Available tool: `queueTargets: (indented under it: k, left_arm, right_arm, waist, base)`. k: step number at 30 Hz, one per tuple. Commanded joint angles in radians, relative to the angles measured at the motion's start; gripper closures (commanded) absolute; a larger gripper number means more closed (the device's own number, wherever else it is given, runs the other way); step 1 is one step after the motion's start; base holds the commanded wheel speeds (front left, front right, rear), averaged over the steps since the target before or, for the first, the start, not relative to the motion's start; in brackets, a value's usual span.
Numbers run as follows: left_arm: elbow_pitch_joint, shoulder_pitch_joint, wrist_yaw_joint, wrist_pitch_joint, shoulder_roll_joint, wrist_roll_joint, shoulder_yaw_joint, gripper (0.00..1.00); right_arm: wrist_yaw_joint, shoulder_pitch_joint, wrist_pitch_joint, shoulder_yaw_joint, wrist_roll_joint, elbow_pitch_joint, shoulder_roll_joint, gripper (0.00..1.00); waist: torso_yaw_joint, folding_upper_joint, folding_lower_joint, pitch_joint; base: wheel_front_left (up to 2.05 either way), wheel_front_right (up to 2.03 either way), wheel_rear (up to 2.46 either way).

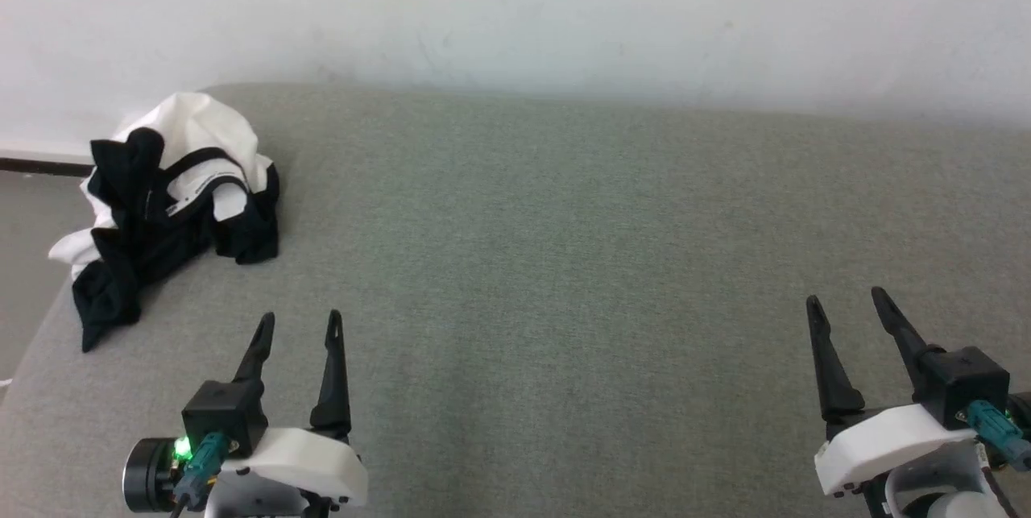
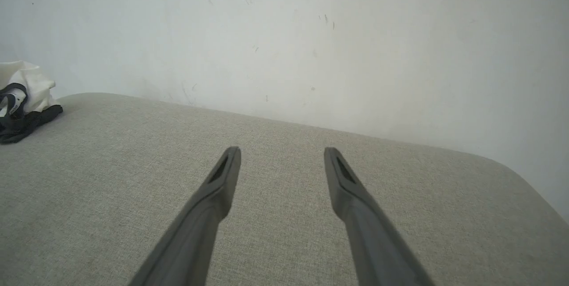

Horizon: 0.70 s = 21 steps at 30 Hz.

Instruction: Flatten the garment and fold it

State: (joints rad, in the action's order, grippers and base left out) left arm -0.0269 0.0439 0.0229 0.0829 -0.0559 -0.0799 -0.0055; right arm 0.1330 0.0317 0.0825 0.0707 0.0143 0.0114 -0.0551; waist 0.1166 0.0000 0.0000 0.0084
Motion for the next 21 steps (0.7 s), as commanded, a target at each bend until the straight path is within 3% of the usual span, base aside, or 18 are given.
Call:
queueTargets:
  k: [1, 21]
  left_arm:
    - [-0.008, 0.019, 0.008, 0.010, 0.002, -0.013, 0.002, 0.00]
    - [-0.046, 0.063, 0.063, 0.052, 0.003, -0.071, -0.007, 0.00]
  right_arm:
    - [-0.001, 0.012, 0.010, 0.006, 0.007, -0.005, 0.002, 0.00]
    - [-0.001, -0.007, 0.052, -0.036, -0.006, 0.006, 0.003, 0.00]
  waist:
    - [0.025, 0.0000, 0.0000, 0.000]
    - [0.179, 0.0000, 0.0000, 0.009]
  base:
    - [0.00, 0.00, 0.00]
    - [0.00, 0.00, 0.00]
